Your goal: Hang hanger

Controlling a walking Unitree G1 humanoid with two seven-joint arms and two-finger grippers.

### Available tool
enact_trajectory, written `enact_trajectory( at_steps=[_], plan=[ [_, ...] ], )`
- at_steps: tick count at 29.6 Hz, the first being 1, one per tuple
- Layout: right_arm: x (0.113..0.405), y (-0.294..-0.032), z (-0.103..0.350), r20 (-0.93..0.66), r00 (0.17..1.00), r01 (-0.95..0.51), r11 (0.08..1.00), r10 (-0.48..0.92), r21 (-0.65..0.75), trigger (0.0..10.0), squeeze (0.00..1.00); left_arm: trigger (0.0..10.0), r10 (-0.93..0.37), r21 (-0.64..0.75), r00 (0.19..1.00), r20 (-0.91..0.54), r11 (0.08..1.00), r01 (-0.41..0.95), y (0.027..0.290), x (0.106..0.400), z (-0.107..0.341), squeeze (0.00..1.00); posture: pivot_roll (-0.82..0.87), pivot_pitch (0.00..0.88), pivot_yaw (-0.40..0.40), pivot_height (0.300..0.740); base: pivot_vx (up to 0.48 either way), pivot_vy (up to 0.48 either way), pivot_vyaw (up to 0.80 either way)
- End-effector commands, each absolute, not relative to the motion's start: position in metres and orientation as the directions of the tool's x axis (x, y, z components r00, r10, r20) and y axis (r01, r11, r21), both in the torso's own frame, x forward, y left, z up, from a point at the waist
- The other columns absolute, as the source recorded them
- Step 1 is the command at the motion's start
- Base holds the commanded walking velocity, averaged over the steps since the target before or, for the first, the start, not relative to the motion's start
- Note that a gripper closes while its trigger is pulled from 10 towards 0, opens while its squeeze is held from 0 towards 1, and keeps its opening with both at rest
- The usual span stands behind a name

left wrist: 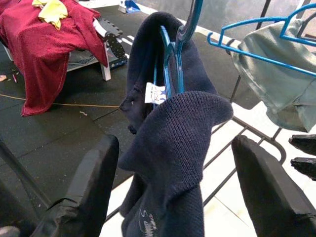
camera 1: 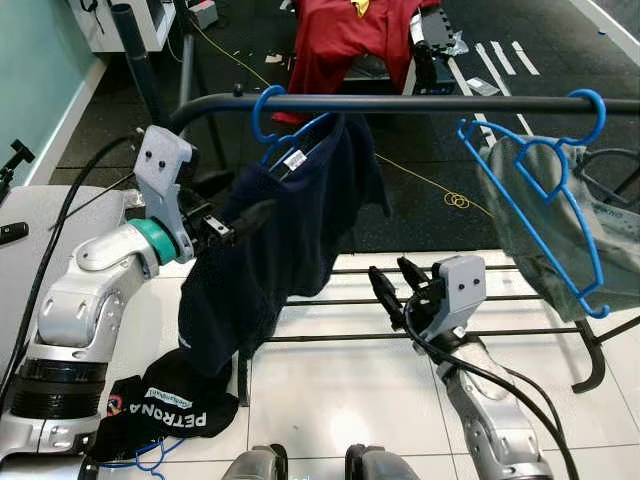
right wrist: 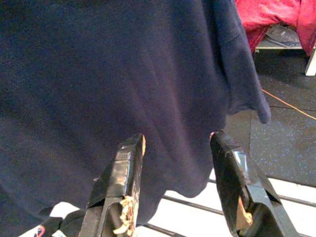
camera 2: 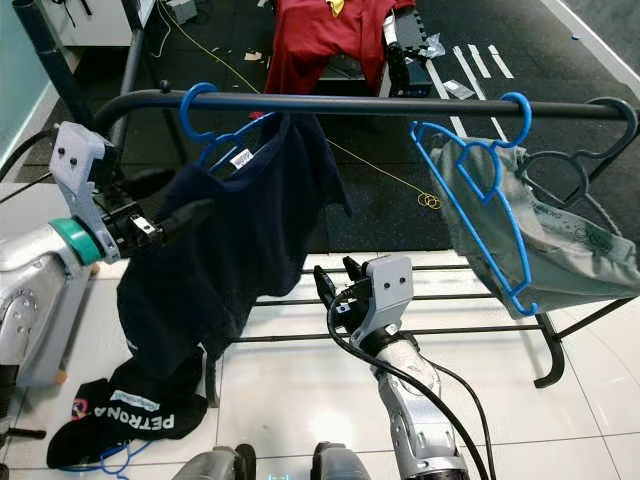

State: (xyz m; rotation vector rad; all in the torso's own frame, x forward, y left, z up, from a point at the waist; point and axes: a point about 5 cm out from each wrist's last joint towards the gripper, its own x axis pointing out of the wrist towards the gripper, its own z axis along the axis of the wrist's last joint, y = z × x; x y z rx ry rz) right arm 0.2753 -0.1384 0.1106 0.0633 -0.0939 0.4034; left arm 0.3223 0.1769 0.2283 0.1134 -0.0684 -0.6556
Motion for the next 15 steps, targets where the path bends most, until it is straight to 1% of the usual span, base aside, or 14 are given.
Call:
enact_trajectory(
  at_steps=[1, 8, 11, 15],
  plan=[
    [0.2740, -0.1404, 0.1098, 0.099, 0.917, -0.391, 0.919, 0.386, 0.047, 10.0, 0.00, 10.0, -0.613, 0.124, 0.790, 0.005, 0.785, 0.607, 0.1751, 0.3233, 0.2248, 0.00, -0.03, 0.090, 0.051, 0.740, 0.000, 0.000, 0.00],
    [0.2740, -0.1403, 0.1100, 0.099, 0.917, -0.393, 0.918, 0.388, 0.046, 10.0, 0.00, 10.0, -0.622, 0.141, 0.783, 0.004, 0.776, 0.615, 0.1727, 0.3229, 0.2259, 0.00, -0.03, 0.092, 0.049, 0.740, 0.000, 0.000, 0.00],
    [0.2742, -0.1399, 0.1103, 0.098, 0.915, -0.396, 0.917, 0.390, 0.046, 10.0, 0.00, 10.0, -0.623, 0.196, 0.780, -0.056, 0.759, 0.620, 0.1697, 0.3225, 0.2238, 0.00, -0.03, 0.093, 0.048, 0.740, 0.000, 0.000, 0.00],
    [0.2748, -0.1398, 0.1107, 0.099, 0.915, -0.398, 0.916, 0.392, 0.045, 10.0, 0.00, 10.0, -0.622, 0.201, 0.780, -0.066, 0.758, 0.621, 0.1654, 0.3228, 0.2269, 0.00, -0.03, 0.093, 0.049, 0.740, 0.000, 0.000, 0.00]
  ],
)
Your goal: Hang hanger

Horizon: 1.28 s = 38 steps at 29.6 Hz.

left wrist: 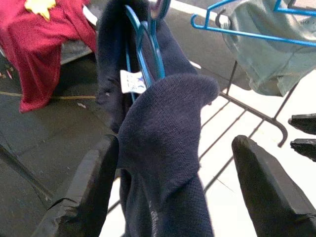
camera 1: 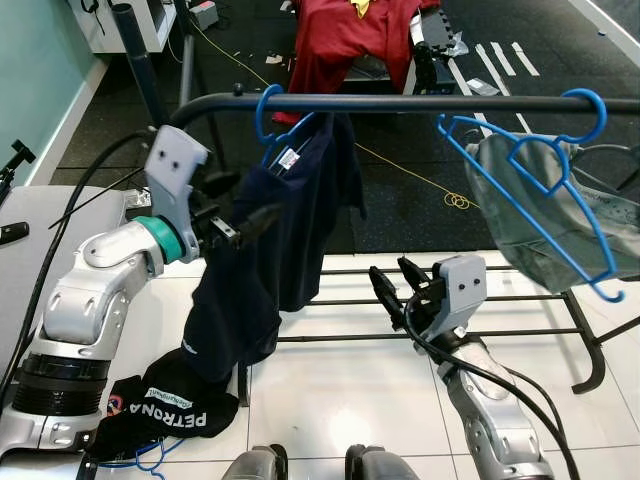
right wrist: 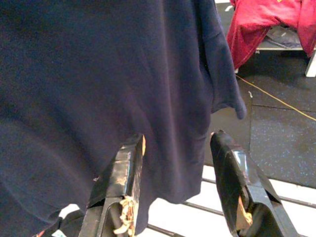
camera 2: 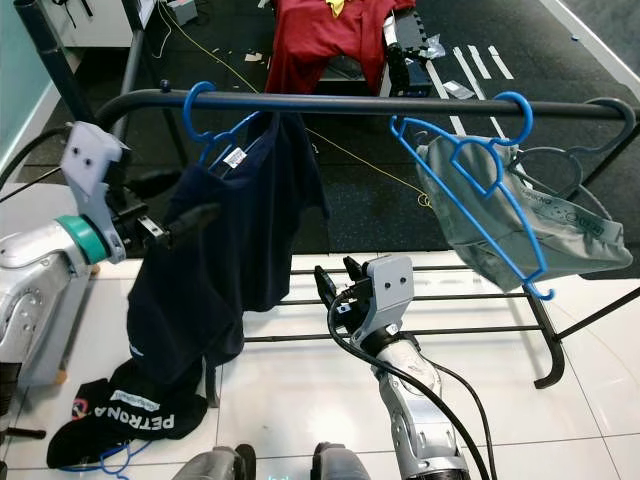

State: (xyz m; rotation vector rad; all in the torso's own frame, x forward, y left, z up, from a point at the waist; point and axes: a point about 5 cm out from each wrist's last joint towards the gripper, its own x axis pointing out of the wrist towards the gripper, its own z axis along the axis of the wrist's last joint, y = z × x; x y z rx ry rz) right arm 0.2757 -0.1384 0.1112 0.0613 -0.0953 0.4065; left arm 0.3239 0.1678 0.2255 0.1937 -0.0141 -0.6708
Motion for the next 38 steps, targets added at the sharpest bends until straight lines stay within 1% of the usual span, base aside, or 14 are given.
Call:
enact_trajectory(
  at_steps=[1, 5, 9, 11, 12, 15, 19, 20, 22, 25, 33, 34, 37, 38],
  plan=[
    [0.275, -0.140, 0.111, 0.099, 0.914, -0.398, 0.916, 0.392, 0.044, 10.0, 0.00, 10.0, -0.640, 0.163, 0.768, -0.029, 0.755, 0.635, 0.160, 0.322, 0.232, 0.00, -0.03, 0.093, 0.048, 0.740, 0.000, 0.000, 0.00],
    [0.275, -0.139, 0.111, 0.098, 0.913, -0.401, 0.915, 0.396, 0.042, 10.0, 0.00, 10.0, -0.672, 0.132, 0.740, 0.021, 0.735, 0.665, 0.152, 0.317, 0.237, 0.00, -0.03, 0.093, 0.048, 0.740, 0.000, 0.000, 0.00],
    [0.276, -0.138, 0.111, 0.097, 0.912, -0.403, 0.914, 0.398, 0.041, 10.0, 0.00, 10.0, -0.668, 0.153, 0.744, 0.015, 0.737, 0.659, 0.150, 0.317, 0.236, 0.00, -0.03, 0.093, 0.047, 0.740, 0.000, 0.000, 0.00],
    [0.276, -0.138, 0.111, 0.096, 0.912, -0.404, 0.914, 0.399, 0.039, 10.0, 0.00, 10.0, -0.642, 0.172, 0.766, 0.002, 0.755, 0.632, 0.150, 0.318, 0.233, 0.00, -0.03, 0.093, 0.048, 0.740, 0.000, 0.000, 0.00],
    [0.275, -0.138, 0.111, 0.096, 0.912, -0.405, 0.914, 0.400, 0.038, 10.0, 0.00, 10.0, -0.599, 0.186, 0.801, -0.005, 0.786, 0.590, 0.151, 0.320, 0.232, 0.00, -0.03, 0.095, 0.048, 0.740, 0.000, 0.000, 0.00],
    [0.275, -0.138, 0.110, 0.094, 0.912, -0.404, 0.914, 0.400, 0.037, 10.0, 0.00, 10.0, -0.559, 0.199, 0.829, -0.019, 0.811, 0.551, 0.151, 0.322, 0.231, 0.00, -0.03, 0.096, 0.048, 0.740, 0.000, 0.000, 0.00],
    [0.274, -0.139, 0.110, 0.090, 0.912, -0.404, 0.914, 0.399, 0.034, 10.0, 0.00, 10.0, -0.435, 0.338, 0.892, -0.120, 0.827, 0.449, 0.153, 0.325, 0.217, 0.00, -0.03, 0.100, 0.049, 0.740, 0.000, 0.000, 0.00],
    [0.274, -0.139, 0.110, 0.090, 0.912, -0.404, 0.914, 0.399, 0.034, 10.0, 0.00, 10.0, -0.435, 0.338, 0.892, -0.120, 0.827, 0.449, 0.153, 0.325, 0.217, 0.00, -0.03, 0.100, 0.049, 0.740, 0.000, 0.000, 0.00],
    [0.275, -0.139, 0.110, 0.091, 0.913, -0.403, 0.915, 0.398, 0.033, 10.0, 0.00, 10.0, -0.341, 0.369, 0.933, -0.113, 0.858, 0.358, 0.159, 0.330, 0.215, 0.00, -0.03, 0.104, 0.051, 0.740, 0.000, 0.000, 0.00],
    [0.275, -0.139, 0.111, 0.092, 0.913, -0.402, 0.915, 0.397, 0.032, 10.0, 0.00, 10.0, -0.294, 0.368, 0.951, -0.092, 0.878, 0.307, 0.162, 0.332, 0.218, 0.00, -0.03, 0.108, 0.051, 0.740, 0.000, 0.000, 0.00],
    [0.275, -0.139, 0.111, 0.089, 0.913, -0.401, 0.915, 0.398, 0.031, 10.0, 0.00, 10.0, -0.279, 0.361, 0.958, -0.070, 0.888, 0.285, 0.164, 0.333, 0.223, 0.00, -0.03, 0.111, 0.050, 0.740, 0.000, 0.000, 0.00],
    [0.275, -0.139, 0.111, 0.088, 0.913, -0.401, 0.915, 0.397, 0.031, 10.0, 0.00, 10.0, -0.307, 0.313, 0.951, -0.038, 0.900, 0.303, 0.160, 0.332, 0.228, 0.00, -0.03, 0.113, 0.049, 0.740, 0.000, 0.000, 0.00],
    [0.275, -0.139, 0.111, 0.087, 0.913, -0.401, 0.915, 0.397, 0.031, 10.0, 0.00, 10.0, -0.320, 0.297, 0.947, -0.026, 0.902, 0.313, 0.158, 0.332, 0.229, 0.00, -0.03, 0.113, 0.049, 0.740, 0.000, 0.000, 0.00],
    [0.275, -0.139, 0.111, 0.087, 0.913, -0.402, 0.915, 0.398, 0.031, 10.0, 0.00, 10.0, -0.389, 0.234, 0.921, 0.002, 0.896, 0.377, 0.150, 0.328, 0.233, 0.00, -0.03, 0.113, 0.050, 0.740, 0.000, 0.000, 0.00]
  ],
)
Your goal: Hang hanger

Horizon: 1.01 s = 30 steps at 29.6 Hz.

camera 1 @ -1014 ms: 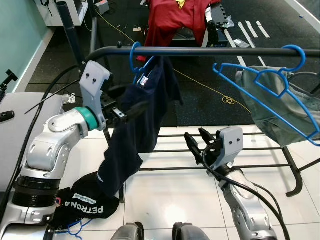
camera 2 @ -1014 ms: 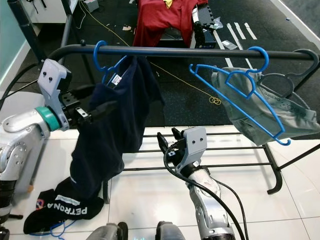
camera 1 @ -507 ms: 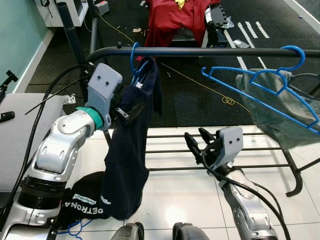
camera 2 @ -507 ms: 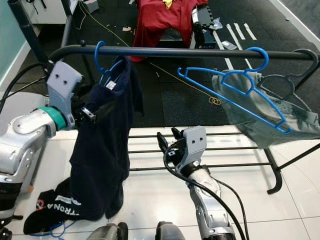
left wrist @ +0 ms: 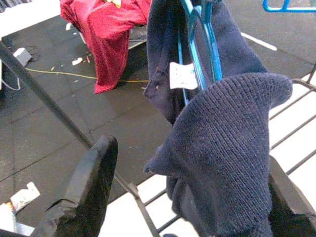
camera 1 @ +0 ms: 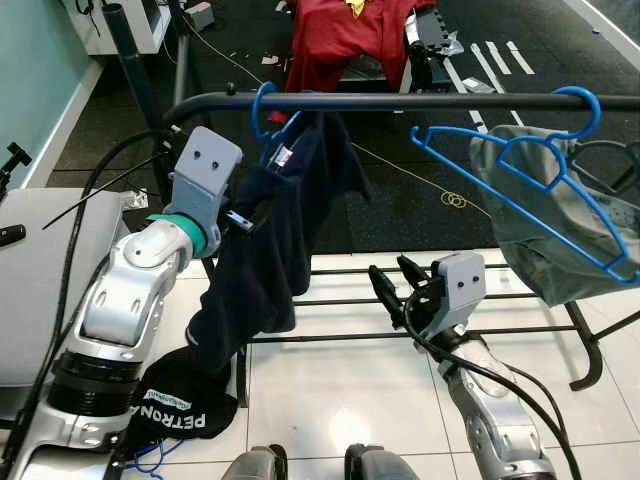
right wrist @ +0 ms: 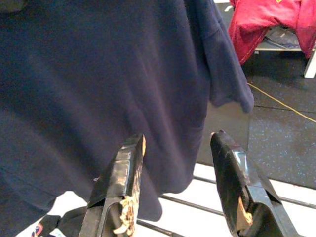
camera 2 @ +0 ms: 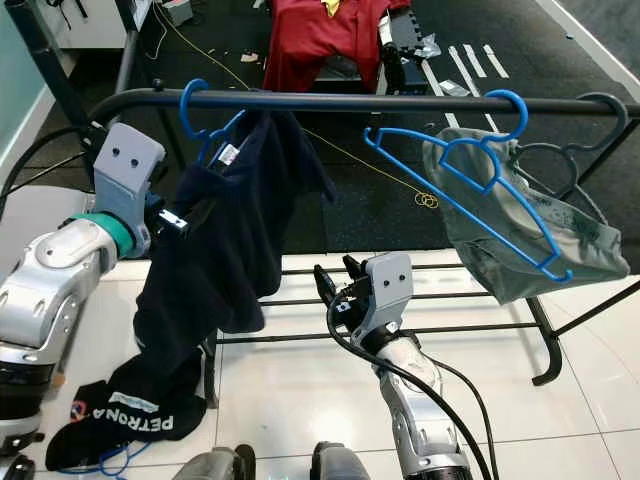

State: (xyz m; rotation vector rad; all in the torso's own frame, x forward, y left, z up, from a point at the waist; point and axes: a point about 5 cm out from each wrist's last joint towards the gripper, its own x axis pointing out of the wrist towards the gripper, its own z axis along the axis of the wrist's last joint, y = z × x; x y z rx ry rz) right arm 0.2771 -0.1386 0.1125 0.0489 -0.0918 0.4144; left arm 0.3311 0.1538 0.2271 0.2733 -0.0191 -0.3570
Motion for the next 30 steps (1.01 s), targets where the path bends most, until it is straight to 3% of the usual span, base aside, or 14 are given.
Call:
enact_trajectory(
  at_steps=[1, 7, 8, 15, 16, 20, 21, 22, 23, 24, 30],
  plan=[
    [0.2746, -0.1393, 0.1109, 0.087, 0.913, -0.402, 0.915, 0.398, 0.031, 10.0, 0.00, 10.0, -0.389, 0.234, 0.921, 0.002, 0.896, 0.377, 0.1501, 0.3285, 0.2331, 0.00, -0.03, 0.113, 0.050, 0.740, 0.000, 0.000, 0.00],
    [0.2749, -0.1394, 0.1111, 0.087, 0.914, -0.401, 0.916, 0.397, 0.030, 10.0, 0.00, 10.0, -0.425, 0.181, 0.905, 0.011, 0.891, 0.417, 0.1450, 0.3270, 0.2349, 0.00, -0.03, 0.112, 0.051, 0.740, 0.000, 0.000, 0.00],
    [0.2750, -0.1394, 0.1112, 0.088, 0.914, -0.400, 0.916, 0.397, 0.030, 10.0, 0.00, 10.0, -0.425, 0.160, 0.905, 0.011, 0.894, 0.418, 0.1445, 0.3274, 0.2352, 1.00, -0.04, 0.112, 0.053, 0.740, 0.000, 0.000, 0.00],
    [0.2755, -0.1393, 0.1113, 0.087, 0.915, -0.398, 0.917, 0.395, 0.030, 10.0, 0.00, 10.0, -0.402, 0.182, 0.915, -0.001, 0.900, 0.396, 0.1439, 0.3292, 0.2349, 1.00, -0.04, 0.112, 0.053, 0.740, 0.000, 0.000, 0.00],
    [0.2756, -0.1393, 0.1115, 0.087, 0.915, -0.398, 0.917, 0.395, 0.030, 10.0, 0.00, 10.0, -0.394, 0.200, 0.919, -0.012, 0.900, 0.388, 0.1447, 0.3298, 0.2334, 0.00, -0.04, 0.112, 0.053, 0.740, 0.000, 0.000, 0.00],
    [0.2760, -0.1393, 0.1118, 0.088, 0.915, -0.397, 0.917, 0.393, 0.030, 10.0, 0.00, 10.0, -0.388, 0.208, 0.922, -0.023, 0.900, 0.384, 0.1455, 0.3308, 0.2316, 0.00, -0.04, 0.111, 0.054, 0.740, 0.000, 0.000, 0.00],
    [0.2762, -0.1393, 0.1120, 0.089, 0.915, -0.396, 0.918, 0.393, 0.030, 10.0, 0.00, 8.5, -0.381, 0.209, 0.924, -0.025, 0.902, 0.377, 0.1461, 0.3314, 0.2314, 0.00, -0.04, 0.110, 0.054, 0.740, 0.000, 0.000, 0.00],
    [0.2764, -0.1393, 0.1122, 0.089, 0.915, -0.396, 0.918, 0.392, 0.029, 10.0, 0.00, 1.1, -0.372, 0.198, 0.928, -0.023, 0.908, 0.369, 0.1470, 0.3321, 0.2318, 0.00, -0.04, 0.110, 0.054, 0.740, 0.000, 0.000, 0.00],
    [0.2764, -0.1393, 0.1122, 0.089, 0.915, -0.396, 0.918, 0.392, 0.029, 10.0, 0.00, 1.1, -0.372, 0.198, 0.928, -0.023, 0.908, 0.369, 0.1470, 0.3321, 0.2318, 0.00, -0.04, 0.110, 0.054, 0.740, 0.000, 0.000, 0.00],
    [0.2764, -0.1394, 0.1123, 0.090, 0.916, -0.396, 0.918, 0.392, 0.029, 10.0, 0.00, 0.0, -0.362, 0.187, 0.932, -0.020, 0.914, 0.359, 0.1481, 0.3327, 0.2325, 0.00, -0.04, 0.110, 0.054, 0.740, 0.000, 0.000, 0.00],
    [0.2767, -0.1394, 0.1122, 0.089, 0.915, -0.398, 0.917, 0.394, 0.028, 10.0, 0.00, 0.0, -0.353, 0.174, 0.936, -0.018, 0.920, 0.350, 0.1491, 0.3339, 0.2344, 0.00, -0.04, 0.107, 0.052, 0.740, 0.000, 0.000, 0.00]
  ],
)
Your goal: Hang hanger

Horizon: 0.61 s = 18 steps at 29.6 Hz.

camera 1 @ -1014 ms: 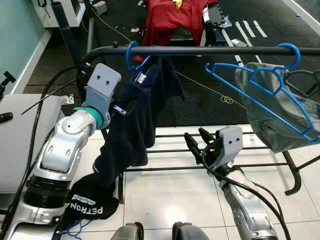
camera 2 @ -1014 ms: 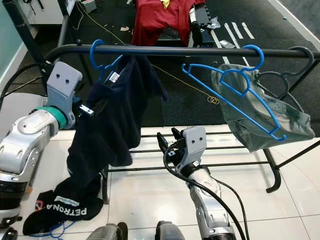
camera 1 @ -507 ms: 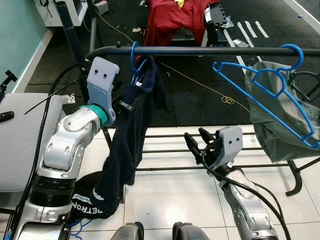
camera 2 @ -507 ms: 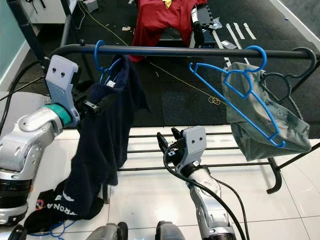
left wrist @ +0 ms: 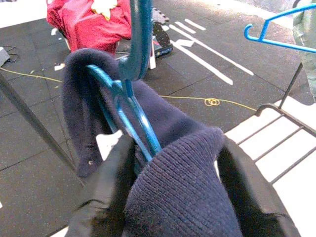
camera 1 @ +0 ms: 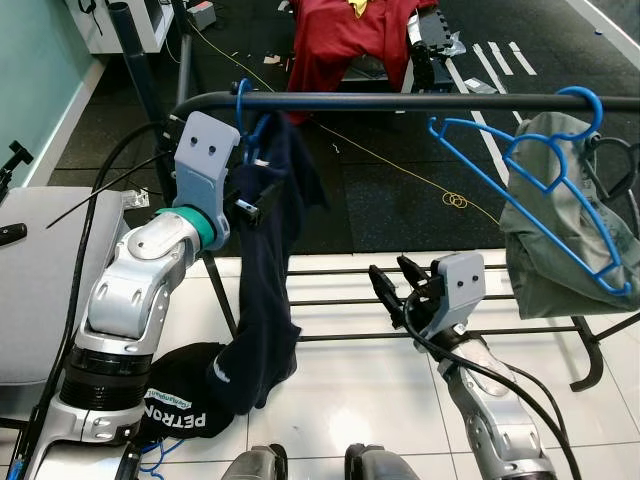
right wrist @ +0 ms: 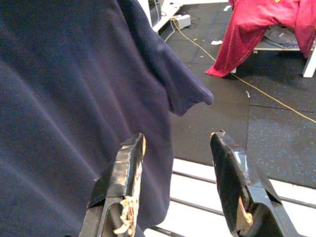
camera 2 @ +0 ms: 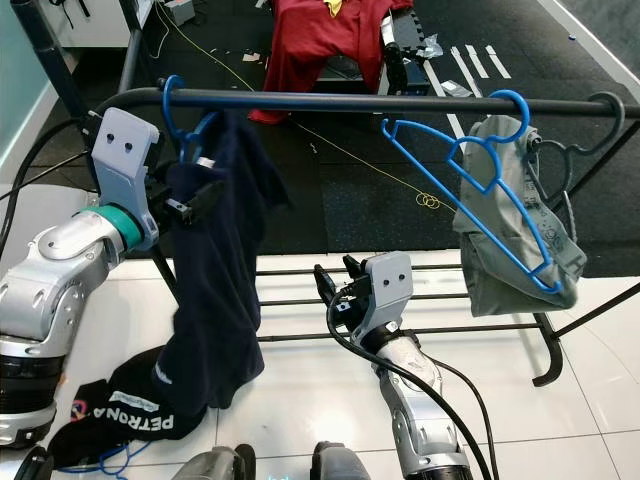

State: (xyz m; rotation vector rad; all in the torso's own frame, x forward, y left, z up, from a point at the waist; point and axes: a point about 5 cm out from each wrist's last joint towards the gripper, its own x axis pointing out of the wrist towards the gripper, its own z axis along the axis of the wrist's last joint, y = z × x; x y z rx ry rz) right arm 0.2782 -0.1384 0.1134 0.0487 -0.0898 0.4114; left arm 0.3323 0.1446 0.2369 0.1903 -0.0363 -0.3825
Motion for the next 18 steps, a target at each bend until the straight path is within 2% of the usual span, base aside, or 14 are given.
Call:
enact_trajectory(
  at_steps=[1, 7, 8, 9, 10, 11, 12, 13, 14, 15, 18],
  plan=[
    [0.277, -0.139, 0.112, 0.088, 0.915, -0.398, 0.917, 0.395, 0.028, 10.0, 0.00, 0.0, -0.353, 0.174, 0.935, -0.018, 0.920, 0.351, 0.149, 0.334, 0.235, 0.00, -0.04, 0.107, 0.052, 0.740, 0.000, 0.000, 0.00],
    [0.277, -0.140, 0.112, 0.087, 0.914, -0.399, 0.917, 0.396, 0.027, 10.0, 0.00, 0.0, -0.366, 0.189, 0.931, -0.015, 0.913, 0.362, 0.148, 0.333, 0.235, 0.00, -0.04, 0.101, 0.049, 0.740, 0.000, 0.000, 0.00],
    [0.277, -0.140, 0.112, 0.086, 0.914, -0.399, 0.916, 0.396, 0.026, 10.0, 0.00, 0.8, -0.383, 0.201, 0.923, -0.012, 0.904, 0.378, 0.147, 0.332, 0.236, 0.00, -0.04, 0.098, 0.048, 0.740, 0.000, 0.000, 0.00],
    [0.277, -0.140, 0.112, 0.086, 0.914, -0.399, 0.916, 0.396, 0.026, 10.0, 0.00, 0.8, -0.383, 0.201, 0.923, -0.012, 0.904, 0.378, 0.147, 0.332, 0.236, 0.00, -0.04, 0.098, 0.048, 0.740, 0.000, 0.000, 0.00],
    [0.277, -0.140, 0.112, 0.086, 0.914, -0.400, 0.916, 0.397, 0.024, 10.0, 0.00, 1.5, -0.413, 0.214, 0.911, -0.012, 0.889, 0.406, 0.144, 0.330, 0.236, 0.00, -0.04, 0.095, 0.048, 0.740, 0.000, 0.000, 0.00],
    [0.277, -0.140, 0.112, 0.086, 0.914, -0.400, 0.916, 0.397, 0.024, 10.0, 0.00, 1.5, -0.413, 0.214, 0.911, -0.012, 0.889, 0.406, 0.144, 0.330, 0.236, 0.00, -0.04, 0.095, 0.048, 0.740, 0.000, 0.000, 0.00],
    [0.277, -0.140, 0.112, 0.085, 0.914, -0.400, 0.916, 0.397, 0.022, 10.0, 0.00, 2.7, -0.447, 0.229, 0.894, -0.014, 0.869, 0.438, 0.141, 0.327, 0.235, 0.00, -0.04, 0.089, 0.048, 0.740, 0.000, 0.000, 0.00],
    [0.277, -0.140, 0.112, 0.085, 0.914, -0.400, 0.916, 0.397, 0.021, 10.0, 0.00, 2.2, -0.473, 0.236, 0.881, -0.015, 0.855, 0.463, 0.139, 0.324, 0.235, 0.00, -0.04, 0.087, 0.048, 0.740, 0.000, 0.000, 0.00],
    [0.277, -0.140, 0.112, 0.085, 0.914, -0.400, 0.916, 0.397, 0.021, 10.0, 0.00, 2.2, -0.473, 0.236, 0.881, -0.015, 0.855, 0.463, 0.139, 0.324, 0.235, 0.00, -0.04, 0.087, 0.048, 0.740, 0.000, 0.000, 0.00],
    [0.277, -0.140, 0.112, 0.086, 0.913, -0.401, 0.916, 0.398, 0.019, 10.0, 0.00, 0.0, -0.491, 0.238, 0.871, -0.014, 0.844, 0.480, 0.137, 0.322, 0.235, 0.00, -0.04, 0.083, 0.047, 0.740, 0.000, 0.000, 0.00],
    [0.278, -0.140, 0.112, 0.087, 0.913, -0.402, 0.915, 0.400, 0.017, 10.0, 0.00, 0.0, -0.520, 0.230, 0.854, -0.010, 0.830, 0.508, 0.135, 0.319, 0.235, 0.00, -0.04, 0.080, 0.046, 0.740, 0.000, 0.000, 0.00]
  ],
)
